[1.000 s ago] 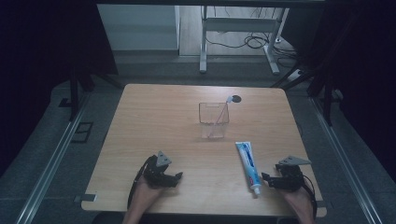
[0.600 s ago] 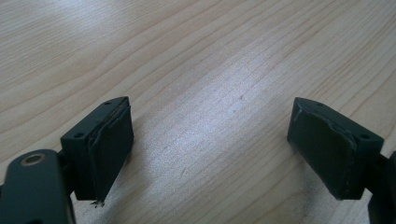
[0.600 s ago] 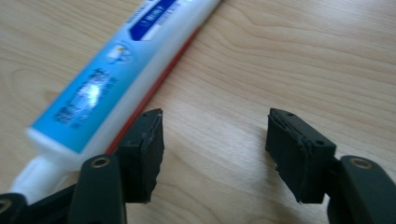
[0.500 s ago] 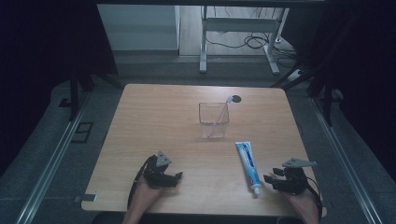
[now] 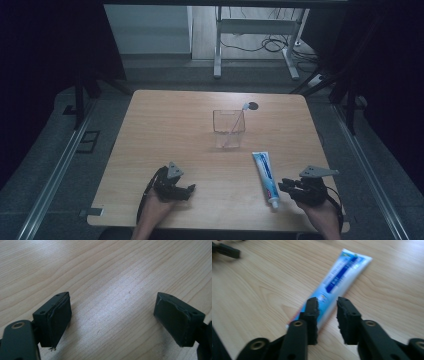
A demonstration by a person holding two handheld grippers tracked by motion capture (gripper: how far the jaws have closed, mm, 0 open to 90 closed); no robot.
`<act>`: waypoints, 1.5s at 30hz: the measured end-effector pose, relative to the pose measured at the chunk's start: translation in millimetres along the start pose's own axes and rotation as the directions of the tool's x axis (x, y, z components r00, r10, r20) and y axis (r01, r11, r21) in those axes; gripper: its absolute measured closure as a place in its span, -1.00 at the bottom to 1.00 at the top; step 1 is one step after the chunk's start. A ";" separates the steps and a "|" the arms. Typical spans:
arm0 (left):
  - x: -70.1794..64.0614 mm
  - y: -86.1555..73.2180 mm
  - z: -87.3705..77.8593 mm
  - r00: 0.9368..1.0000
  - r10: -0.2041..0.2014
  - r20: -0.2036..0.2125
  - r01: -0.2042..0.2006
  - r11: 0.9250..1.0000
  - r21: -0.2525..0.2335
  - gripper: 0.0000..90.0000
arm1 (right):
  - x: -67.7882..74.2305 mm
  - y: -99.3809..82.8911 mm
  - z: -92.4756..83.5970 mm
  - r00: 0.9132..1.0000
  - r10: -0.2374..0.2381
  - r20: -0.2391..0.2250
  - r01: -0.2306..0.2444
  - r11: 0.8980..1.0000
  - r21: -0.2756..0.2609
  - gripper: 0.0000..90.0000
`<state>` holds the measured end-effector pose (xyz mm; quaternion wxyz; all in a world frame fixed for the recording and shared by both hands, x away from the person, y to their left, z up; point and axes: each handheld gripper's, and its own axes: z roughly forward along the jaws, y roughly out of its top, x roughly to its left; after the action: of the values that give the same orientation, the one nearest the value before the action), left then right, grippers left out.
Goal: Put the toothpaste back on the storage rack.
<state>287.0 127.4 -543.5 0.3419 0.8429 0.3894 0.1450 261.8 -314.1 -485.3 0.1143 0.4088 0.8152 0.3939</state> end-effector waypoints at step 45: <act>0.2 0.0 -0.1 1.000 0.003 -0.001 -0.003 1.000 0.001 -0.67 | 15.5 -2.5 30.6 0.998 -0.034 -0.046 0.039 0.991 0.130 0.74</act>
<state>287.1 127.6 -543.5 0.3410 0.8437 0.3882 0.1457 265.9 -286.4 -505.4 0.0767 0.3918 0.8491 0.3460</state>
